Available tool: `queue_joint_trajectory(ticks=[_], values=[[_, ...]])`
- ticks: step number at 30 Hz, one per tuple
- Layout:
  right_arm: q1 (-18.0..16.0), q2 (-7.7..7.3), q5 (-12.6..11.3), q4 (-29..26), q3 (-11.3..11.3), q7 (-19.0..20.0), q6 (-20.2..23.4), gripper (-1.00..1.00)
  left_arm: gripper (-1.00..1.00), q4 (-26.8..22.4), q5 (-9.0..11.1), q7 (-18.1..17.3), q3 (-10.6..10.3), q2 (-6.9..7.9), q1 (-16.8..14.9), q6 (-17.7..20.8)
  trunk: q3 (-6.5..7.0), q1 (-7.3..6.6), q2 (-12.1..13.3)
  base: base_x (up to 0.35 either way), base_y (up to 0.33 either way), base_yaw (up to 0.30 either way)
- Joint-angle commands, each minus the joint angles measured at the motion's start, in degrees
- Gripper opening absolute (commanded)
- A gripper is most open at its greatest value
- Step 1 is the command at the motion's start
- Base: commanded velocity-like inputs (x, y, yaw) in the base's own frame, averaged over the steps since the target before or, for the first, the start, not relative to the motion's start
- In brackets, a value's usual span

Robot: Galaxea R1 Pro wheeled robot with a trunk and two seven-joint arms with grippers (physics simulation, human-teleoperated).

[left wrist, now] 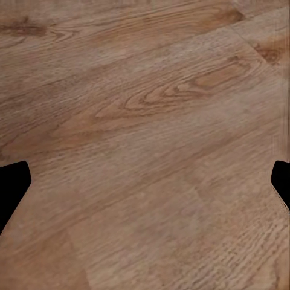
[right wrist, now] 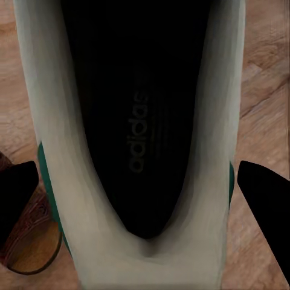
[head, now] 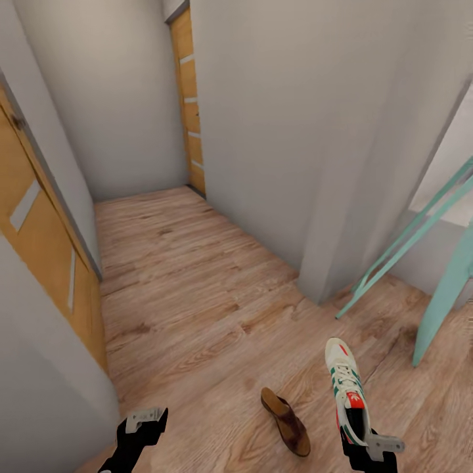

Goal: Pick up the two gym shoes and the two sandals from the corridor floor and place them onto the hallstand (shoe rack) in the corridor, making sure they are on the rack and not on the floor. Arrange them so the two gym shoes are next to each other and the two sandals are next to each other.

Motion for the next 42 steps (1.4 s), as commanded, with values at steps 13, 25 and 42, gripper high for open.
queue_joint_trajectory(ticks=[13,25,42], values=[[-0.05,-0.02,-0.16,0.02,0.45,-0.42,-0.12,-1.00,1.00,-0.04,-0.54,-0.35,0.48,-0.07,-0.03,-0.17,0.62,0.01,-0.02,0.025,0.016,-0.252],[-0.05,-0.02,-0.17,0.02,0.45,-0.42,-0.14,-1.00,1.00,-0.06,-0.54,-0.35,0.48,-0.07,-0.03,-0.17,1.25,0.01,-0.02,0.053,0.029,-0.255],[-0.04,-0.02,-0.22,0.02,0.45,-0.42,-0.13,-1.00,1.00,-0.09,-0.54,-0.35,0.48,-0.07,-0.03,-0.26,2.13,0.01,-0.02,0.059,0.062,-0.255]])
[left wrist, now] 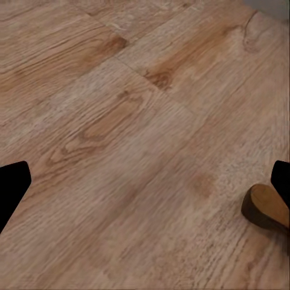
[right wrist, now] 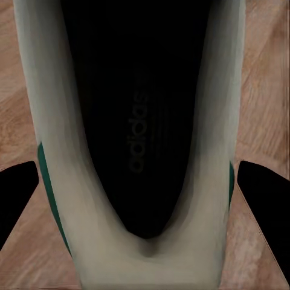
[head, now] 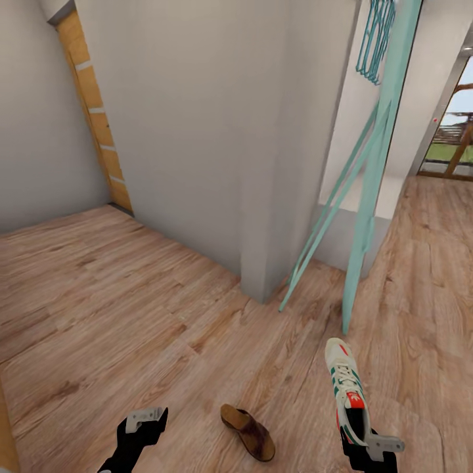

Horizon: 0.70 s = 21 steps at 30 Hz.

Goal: Pick up the two gym shoes and the two sandals from the corridor floor and place them onto the hallstand (shoe rack) in the corridor, making sure they are on the rack and not on the floor. Arrange them so the two gym shoes are next to each other and the two sandals are next to each other.

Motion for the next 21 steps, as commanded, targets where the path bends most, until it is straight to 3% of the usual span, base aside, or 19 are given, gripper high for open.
queue_joint_trajectory(ticks=[1,11,21], values=[[-0.04,-0.02,-0.19,0.02,0.49,-0.42,-0.13,-1.00,1.00,-0.01,-0.54,-0.35,0.48,-0.07,-0.03,-0.17,0.01,-0.01,-0.02,0.001,0.001,-0.255],[-0.04,-0.02,-0.20,0.02,0.49,-0.51,-0.11,-1.00,1.00,-0.01,-0.54,-0.35,0.48,-0.07,-0.03,-0.14,0.47,-0.01,-0.02,0.066,0.083,-0.232],[-0.05,-0.02,-0.15,0.02,0.49,-0.52,-0.12,-1.00,1.00,-0.01,-0.54,-0.35,0.48,-0.07,-0.03,-0.10,0.52,-0.01,-0.02,0.030,0.027,-0.022]])
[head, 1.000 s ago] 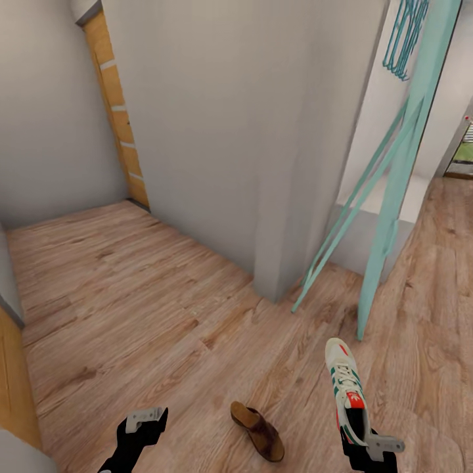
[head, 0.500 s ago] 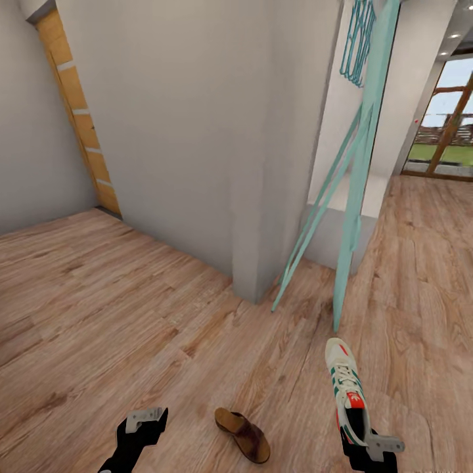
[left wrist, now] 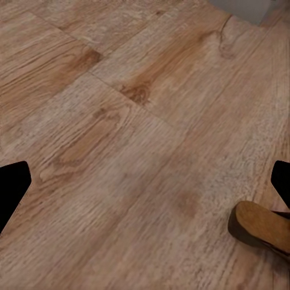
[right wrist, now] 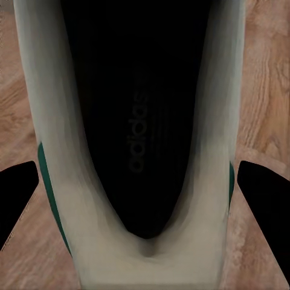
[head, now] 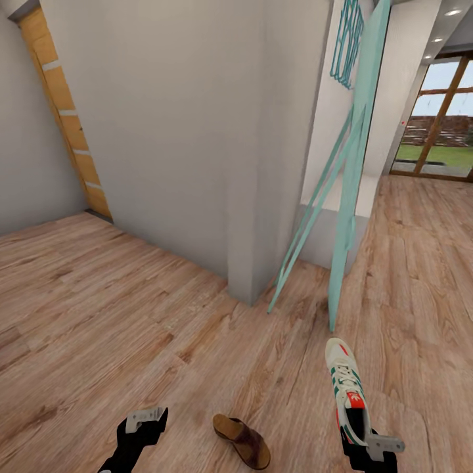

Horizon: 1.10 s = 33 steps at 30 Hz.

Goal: Pick up the two gym shoes and the two sandals from the corridor floor and place them onto the hallstand (shoe rack) in the corridor, making sure they are on the rack and not on the floor. Arrange them so the two gym shoes are next to each other and the two sandals are next to each other.

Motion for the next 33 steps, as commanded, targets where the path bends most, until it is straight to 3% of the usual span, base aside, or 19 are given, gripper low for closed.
queue_joint_trajectory(ticks=[1,33], values=[[-0.03,-0.02,-0.20,0.00,0.51,-0.42,-0.12,-1.00,1.00,0.02,-0.54,-0.36,0.48,-0.07,-0.04,-0.19,-0.05,0.00,-0.02,0.138,0.117,-0.001],[-0.01,-0.11,-0.25,0.00,0.48,-0.41,-0.09,-1.00,1.00,0.02,-0.54,-0.36,0.48,-0.07,-0.04,-0.19,-0.05,0.00,-0.02,0.010,0.008,0.000]])
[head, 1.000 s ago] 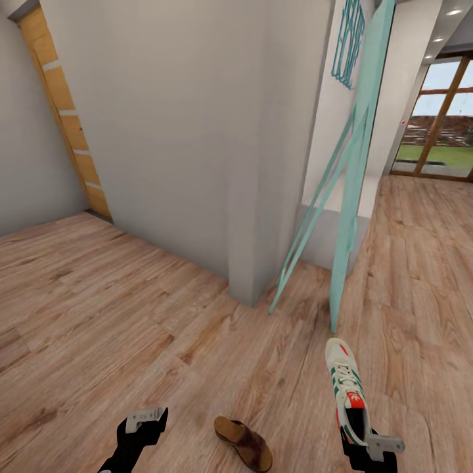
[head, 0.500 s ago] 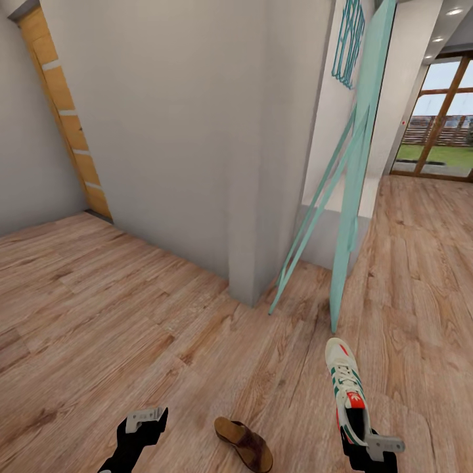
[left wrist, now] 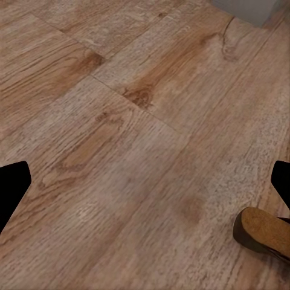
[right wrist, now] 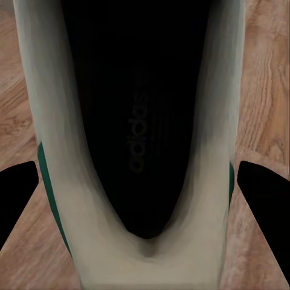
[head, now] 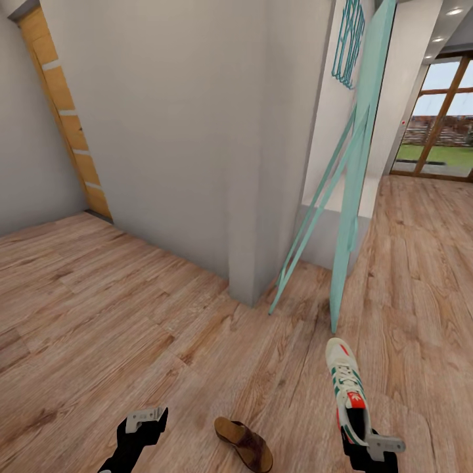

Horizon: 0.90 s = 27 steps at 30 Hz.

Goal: Pick up the two gym shoes and the two sandals from the corridor floor and place them onto the hallstand (shoe rack) in the corridor, making sure they are on the rack and not on the floor. Arrange them so the two gym shoes are next to each other and the two sandals are next to each other.

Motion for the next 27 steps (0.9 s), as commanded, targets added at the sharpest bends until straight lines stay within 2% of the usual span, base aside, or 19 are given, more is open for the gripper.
queue_joint_trajectory(ticks=[1,23,27], values=[[-0.03,-0.13,-0.16,0.00,0.49,-0.42,-0.10,-1.00,1.00,0.01,-0.54,-0.35,0.48,-0.07,-0.04,-0.19,-0.05,-0.01,-0.02,0.000,0.000,0.000],[-0.04,0.05,-0.14,-0.10,0.49,-0.42,-0.17,-1.00,1.00,0.01,-0.54,-0.35,0.48,-0.07,-0.04,-0.19,-0.05,-0.01,-0.02,0.000,0.000,0.000],[-0.04,0.01,-0.14,-0.09,0.46,-0.42,-0.15,-1.00,1.00,0.01,-0.54,-0.35,0.48,-0.07,-0.04,-0.19,0.01,-0.01,-0.02,0.000,0.000,-0.102]])
